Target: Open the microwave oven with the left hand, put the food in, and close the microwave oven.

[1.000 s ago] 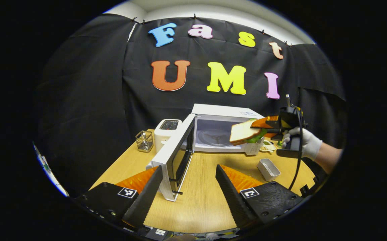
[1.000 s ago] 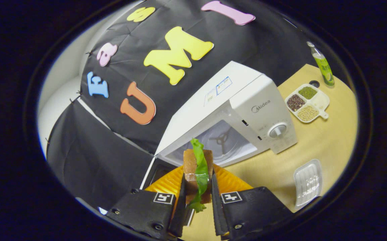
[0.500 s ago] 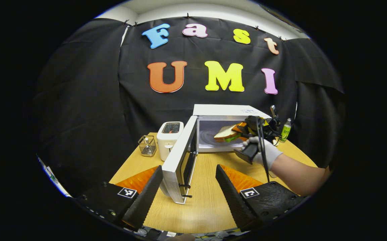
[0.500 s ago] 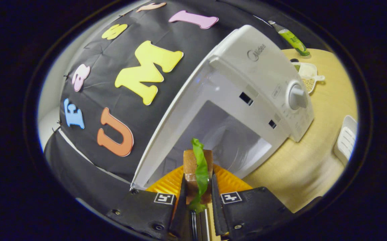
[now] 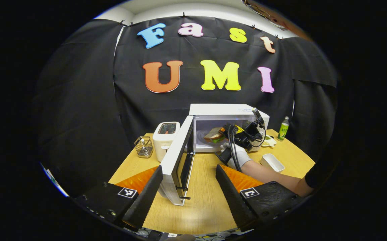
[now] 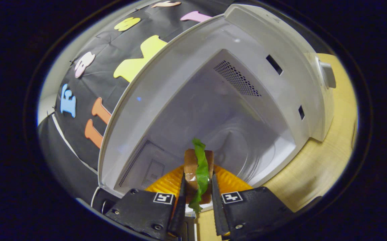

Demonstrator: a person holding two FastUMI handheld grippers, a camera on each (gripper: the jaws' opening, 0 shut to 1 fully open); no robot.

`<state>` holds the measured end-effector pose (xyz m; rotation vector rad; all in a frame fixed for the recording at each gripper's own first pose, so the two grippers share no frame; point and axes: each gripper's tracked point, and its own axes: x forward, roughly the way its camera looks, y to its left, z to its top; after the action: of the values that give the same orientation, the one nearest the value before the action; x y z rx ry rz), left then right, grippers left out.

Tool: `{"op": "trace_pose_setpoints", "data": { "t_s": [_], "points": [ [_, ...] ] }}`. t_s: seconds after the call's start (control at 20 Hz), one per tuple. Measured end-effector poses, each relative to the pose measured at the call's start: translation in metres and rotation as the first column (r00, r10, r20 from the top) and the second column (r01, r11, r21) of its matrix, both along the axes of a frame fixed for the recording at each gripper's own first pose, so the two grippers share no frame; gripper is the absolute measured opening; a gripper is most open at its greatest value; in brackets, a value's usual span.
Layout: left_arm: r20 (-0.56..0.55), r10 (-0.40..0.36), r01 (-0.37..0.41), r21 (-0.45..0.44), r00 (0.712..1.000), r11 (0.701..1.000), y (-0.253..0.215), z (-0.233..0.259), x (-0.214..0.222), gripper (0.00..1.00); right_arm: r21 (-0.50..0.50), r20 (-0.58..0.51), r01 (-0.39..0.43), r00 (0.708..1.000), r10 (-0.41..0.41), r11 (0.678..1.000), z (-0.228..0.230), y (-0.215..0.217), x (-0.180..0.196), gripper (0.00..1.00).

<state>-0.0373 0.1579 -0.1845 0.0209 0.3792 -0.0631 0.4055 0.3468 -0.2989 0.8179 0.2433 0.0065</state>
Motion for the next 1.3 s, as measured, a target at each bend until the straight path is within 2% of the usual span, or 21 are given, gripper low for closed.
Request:
{"op": "trace_pose_setpoints", "data": {
  "t_s": [0.05,0.1,0.2,0.25,0.3,0.35,0.4,0.5,0.55,0.75,0.9,0.95,1.0,1.1,1.15,1.2,1.3],
  "points": [
    [-0.001,0.002,-0.002,0.008,1.0,1.0,0.002,0.0,-0.001,0.96,-0.082,0.001,-0.002,1.0,0.002,0.997,-0.001,0.0,0.001,0.42],
    [0.001,0.0,0.0,0.01,1.0,1.0,0.002,0.002,-0.002,0.96,-0.173,-0.001,-0.005,1.0,0.004,0.985,-0.004,-0.004,0.001,0.36],
    [0.003,-0.002,0.002,0.011,1.0,1.0,0.002,0.003,-0.003,0.96,-0.297,0.016,0.014,1.0,-0.01,0.955,-0.002,-0.01,0.0,0.43],
    [-0.001,0.001,-0.001,0.017,1.0,1.0,0.005,0.002,-0.003,0.96,-0.369,0.017,0.023,1.0,-0.018,0.929,-0.001,-0.017,-0.003,0.6],
    [0.001,0.004,-0.004,0.02,1.0,1.0,0.006,0.002,-0.003,0.96,-0.43,0.015,0.03,1.0,-0.026,0.902,-0.001,-0.024,-0.005,0.68],
    [0.003,0.003,-0.003,0.016,1.0,1.0,0.007,0.003,-0.003,0.96,-0.47,0.022,0.032,0.999,-0.024,0.882,0.0,-0.025,-0.006,0.85],
    [0.005,0.007,-0.007,0.014,1.0,1.0,0.007,0.003,-0.004,0.96,-0.48,0.03,0.022,1.0,-0.008,0.877,0.004,-0.024,-0.006,1.0],
    [0.012,0.016,-0.016,0.008,1.0,1.0,0.007,0.004,-0.003,0.96,-0.512,0.039,0.012,0.999,0.009,0.859,0.011,-0.03,-0.011,1.0],
    [0.016,0.02,-0.02,0.004,1.0,1.0,0.007,0.005,-0.001,0.96,-0.523,0.043,0.008,0.999,0.017,0.852,0.016,-0.03,-0.017,0.91],
    [0.031,0.044,-0.044,0.006,0.999,0.999,0.014,0.009,-0.002,0.96,-0.535,0.043,-0.041,0.996,0.075,0.844,0.04,-0.033,-0.041,0.92],
    [0.038,0.061,-0.061,-0.002,0.997,0.998,0.02,0.013,-0.002,0.96,-0.615,0.06,-0.066,0.99,0.131,0.785,0.071,-0.042,-0.073,0.91],
    [0.041,0.069,-0.068,-0.007,0.997,0.998,0.023,0.016,0.001,0.96,-0.636,0.064,-0.085,0.985,0.162,0.767,0.08,-0.044,-0.085,1.0],
    [0.051,0.075,-0.074,-0.013,0.996,0.997,0.026,0.021,0.002,0.96,-0.654,0.064,-0.102,0.98,0.189,0.75,0.09,-0.048,-0.098,0.92],
    [0.079,0.086,-0.085,-0.024,0.993,0.996,0.029,0.03,0.003,0.96,-0.688,0.066,-0.123,0.971,0.231,0.715,0.111,-0.059,-0.126,0.92],
    [0.09,0.093,-0.091,-0.029,0.992,0.995,0.033,0.032,0.004,0.96,-0.701,0.074,-0.131,0.964,0.254,0.701,0.123,-0.063,-0.142,1.0],
    [0.097,0.105,-0.102,-0.029,0.99,0.994,0.037,0.033,0.005,0.96,-0.711,0.067,-0.145,0.96,0.272,0.687,0.133,-0.067,-0.156,0.92],
    [0.109,0.121,-0.118,-0.032,0.987,0.992,0.046,0.035,0.005,0.96,-0.754,0.059,-0.154,0.952,0.299,0.639,0.15,-0.083,-0.185,0.92]
  ]
}}
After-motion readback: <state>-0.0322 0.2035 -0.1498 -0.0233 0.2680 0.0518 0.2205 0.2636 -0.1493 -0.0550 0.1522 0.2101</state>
